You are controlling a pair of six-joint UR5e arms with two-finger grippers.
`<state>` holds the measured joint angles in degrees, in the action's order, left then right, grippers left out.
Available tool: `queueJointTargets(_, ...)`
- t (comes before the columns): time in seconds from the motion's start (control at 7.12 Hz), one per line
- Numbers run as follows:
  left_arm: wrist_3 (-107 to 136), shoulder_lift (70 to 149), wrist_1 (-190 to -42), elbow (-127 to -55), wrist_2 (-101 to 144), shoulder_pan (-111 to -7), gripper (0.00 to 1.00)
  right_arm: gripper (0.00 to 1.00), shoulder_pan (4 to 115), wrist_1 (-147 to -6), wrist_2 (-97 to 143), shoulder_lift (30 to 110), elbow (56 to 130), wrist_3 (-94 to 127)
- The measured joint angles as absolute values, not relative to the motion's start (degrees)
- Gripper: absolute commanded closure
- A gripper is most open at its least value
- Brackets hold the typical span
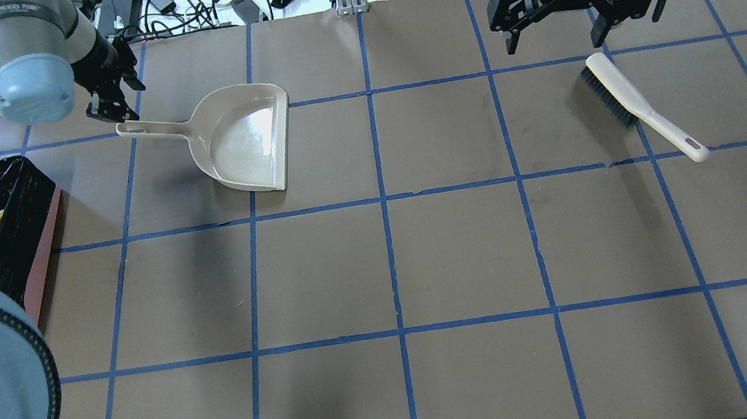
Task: Sweep and dump trash into bin
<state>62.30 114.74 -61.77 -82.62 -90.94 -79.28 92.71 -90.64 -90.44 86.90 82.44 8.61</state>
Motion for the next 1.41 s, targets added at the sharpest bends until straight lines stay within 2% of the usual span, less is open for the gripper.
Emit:
queueJointTargets(0.14,51.5,110.5,-65.5,-82.5,-91.0,-79.4,0.26,0.0,92.7,-90.6,-90.4,86.9,82.4,8.6)
queueJointTargets(0.28,42.0,106.7,-67.5,-82.6,-90.9,-79.2,0.0,0.0,92.7,-90.6,-90.4,86.9,82.4,8.6)
queueJointTargets(0.7,23.4,99.9,-70.8,-83.7,-89.8,-79.3,0.0,0.0,92.7,-90.6,-90.4,86.9,82.4,8.7)
queueJointTargets(1.41,3.7,91.9,-80.8,-91.1,-84.5,-81.7,0.0,0.0,92.7,-90.6,-90.4,86.9,82.4,8.8)
